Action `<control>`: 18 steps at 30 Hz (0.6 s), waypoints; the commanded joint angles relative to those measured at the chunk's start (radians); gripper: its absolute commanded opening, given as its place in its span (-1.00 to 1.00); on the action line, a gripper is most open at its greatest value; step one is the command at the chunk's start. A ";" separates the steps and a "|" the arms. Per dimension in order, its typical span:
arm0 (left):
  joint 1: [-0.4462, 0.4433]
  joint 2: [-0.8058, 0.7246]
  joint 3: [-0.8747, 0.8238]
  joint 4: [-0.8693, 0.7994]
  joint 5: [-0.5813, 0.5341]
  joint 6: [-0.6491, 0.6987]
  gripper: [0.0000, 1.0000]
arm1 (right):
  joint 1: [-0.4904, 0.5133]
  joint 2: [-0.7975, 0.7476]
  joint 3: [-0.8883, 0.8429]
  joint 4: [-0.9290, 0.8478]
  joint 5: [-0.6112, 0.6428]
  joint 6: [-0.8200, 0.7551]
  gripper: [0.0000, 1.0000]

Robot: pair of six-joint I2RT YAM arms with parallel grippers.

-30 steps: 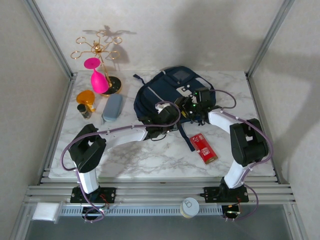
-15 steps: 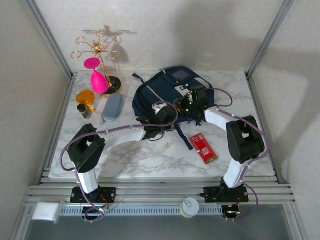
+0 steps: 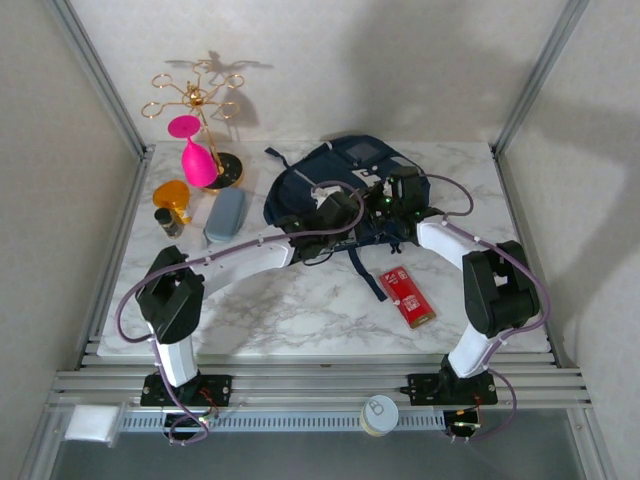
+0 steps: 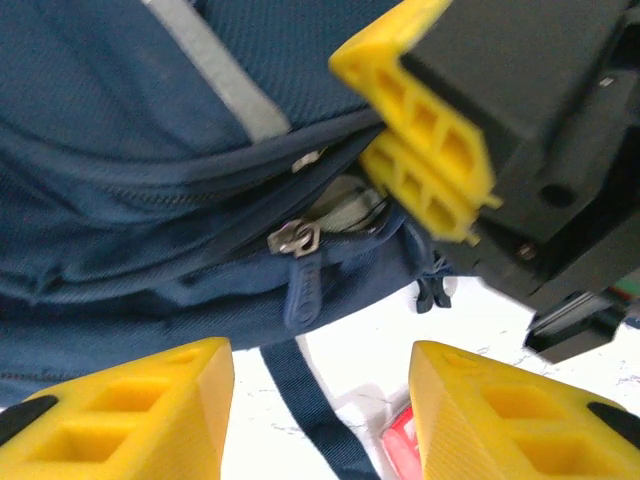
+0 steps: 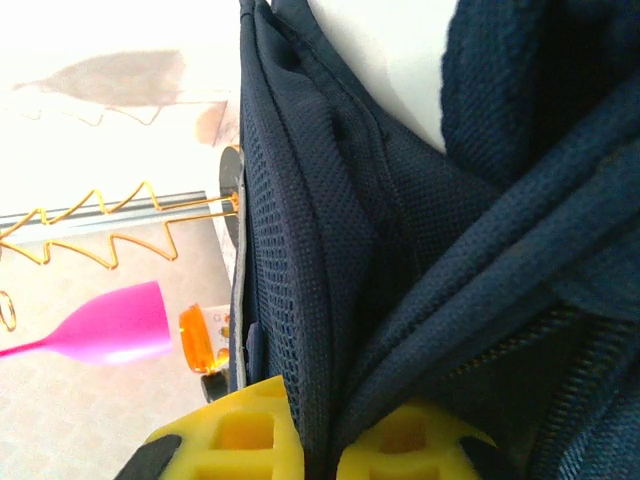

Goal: Pack books, pencil case, and school supplies into a backpack

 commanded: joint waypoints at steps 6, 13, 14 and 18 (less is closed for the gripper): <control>-0.002 0.116 0.145 -0.099 -0.033 0.015 -0.16 | 0.007 -0.048 0.003 0.144 -0.073 0.033 -1.00; -0.006 0.156 0.132 -0.098 -0.042 -0.016 -0.22 | 0.007 -0.043 0.009 0.158 -0.079 0.051 -1.00; -0.006 0.169 0.144 -0.103 -0.047 -0.013 -0.23 | 0.006 -0.042 0.010 0.160 -0.079 0.055 -1.00; -0.005 0.219 0.200 -0.112 -0.076 0.000 -0.30 | 0.010 -0.051 0.012 0.156 -0.073 0.052 -1.00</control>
